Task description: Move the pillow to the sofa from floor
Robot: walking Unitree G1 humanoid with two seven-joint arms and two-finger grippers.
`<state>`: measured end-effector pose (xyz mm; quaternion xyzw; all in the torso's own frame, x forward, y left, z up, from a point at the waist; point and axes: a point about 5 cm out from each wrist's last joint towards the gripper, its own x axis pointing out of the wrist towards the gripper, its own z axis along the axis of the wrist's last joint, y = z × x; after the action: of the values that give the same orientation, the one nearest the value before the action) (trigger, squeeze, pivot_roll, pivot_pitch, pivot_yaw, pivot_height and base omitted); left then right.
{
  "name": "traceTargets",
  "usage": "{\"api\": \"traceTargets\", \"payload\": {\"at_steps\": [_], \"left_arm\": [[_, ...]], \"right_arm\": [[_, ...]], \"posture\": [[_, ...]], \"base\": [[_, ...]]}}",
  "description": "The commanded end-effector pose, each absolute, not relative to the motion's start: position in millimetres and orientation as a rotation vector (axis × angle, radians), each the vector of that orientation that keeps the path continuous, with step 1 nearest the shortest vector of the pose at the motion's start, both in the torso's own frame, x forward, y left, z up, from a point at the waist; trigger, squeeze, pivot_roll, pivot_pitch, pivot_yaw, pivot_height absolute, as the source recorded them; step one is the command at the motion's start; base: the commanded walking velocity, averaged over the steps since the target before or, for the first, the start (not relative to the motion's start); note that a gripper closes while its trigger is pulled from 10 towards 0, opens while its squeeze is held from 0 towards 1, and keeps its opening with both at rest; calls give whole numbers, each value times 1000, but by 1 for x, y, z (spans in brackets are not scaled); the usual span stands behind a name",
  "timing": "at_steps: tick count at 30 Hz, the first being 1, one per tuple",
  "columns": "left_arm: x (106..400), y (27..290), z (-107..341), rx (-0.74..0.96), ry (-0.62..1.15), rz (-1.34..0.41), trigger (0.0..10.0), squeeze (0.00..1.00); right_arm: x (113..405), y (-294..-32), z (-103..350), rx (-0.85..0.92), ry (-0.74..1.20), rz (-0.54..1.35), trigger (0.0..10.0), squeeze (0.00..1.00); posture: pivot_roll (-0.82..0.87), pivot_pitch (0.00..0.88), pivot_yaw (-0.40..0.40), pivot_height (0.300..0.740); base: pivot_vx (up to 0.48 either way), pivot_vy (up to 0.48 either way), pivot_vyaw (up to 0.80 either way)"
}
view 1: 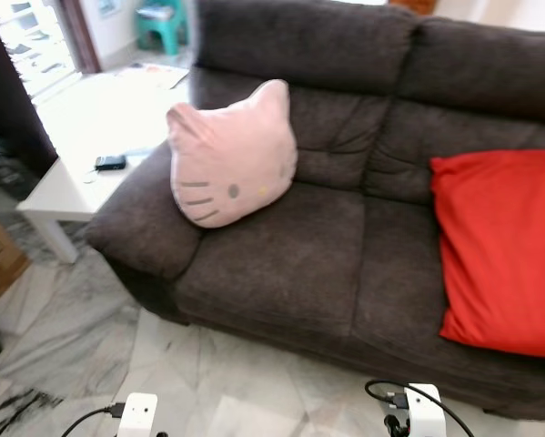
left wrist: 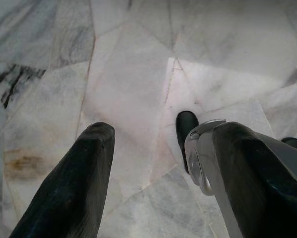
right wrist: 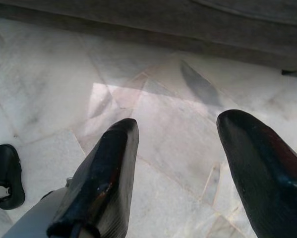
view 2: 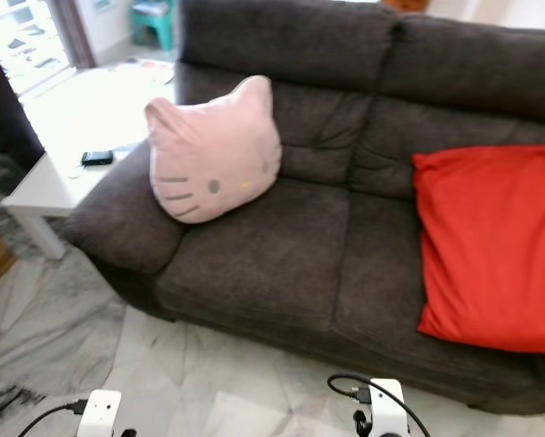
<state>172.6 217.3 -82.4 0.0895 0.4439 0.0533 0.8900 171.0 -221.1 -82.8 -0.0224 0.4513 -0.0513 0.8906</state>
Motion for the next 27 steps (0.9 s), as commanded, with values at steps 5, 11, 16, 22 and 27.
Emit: {"api": "traceTargets", "payload": {"at_steps": [5,11,16,22,27], "left_arm": [[169,217,-85,154,945,116,10000,0],[169,216,-85,141,948,116,10000,0],[169,218,-84,151,954,112,10000,0],[171,230,-81,240,947,125,10000,0],[178,240,-74,264,902,167,10000,0]], "right_arm": [[169,-223,-84,-45,951,-116,10000,0],[170,-225,-83,-56,953,-117,10000,0],[170,-225,-83,-53,952,-120,10000,0],[169,-223,-84,-48,956,-119,10000,0],[168,-221,-84,-47,958,-120,10000,0]], "posture": [[4,79,-66,740],[0,83,-66,740],[-3,77,-56,740],[0,63,-39,740],[-1,50,-31,740]], "base": [[0,0,-800],[0,0,-800],[0,0,-800],[0,0,-800],[0,0,-800]]}}
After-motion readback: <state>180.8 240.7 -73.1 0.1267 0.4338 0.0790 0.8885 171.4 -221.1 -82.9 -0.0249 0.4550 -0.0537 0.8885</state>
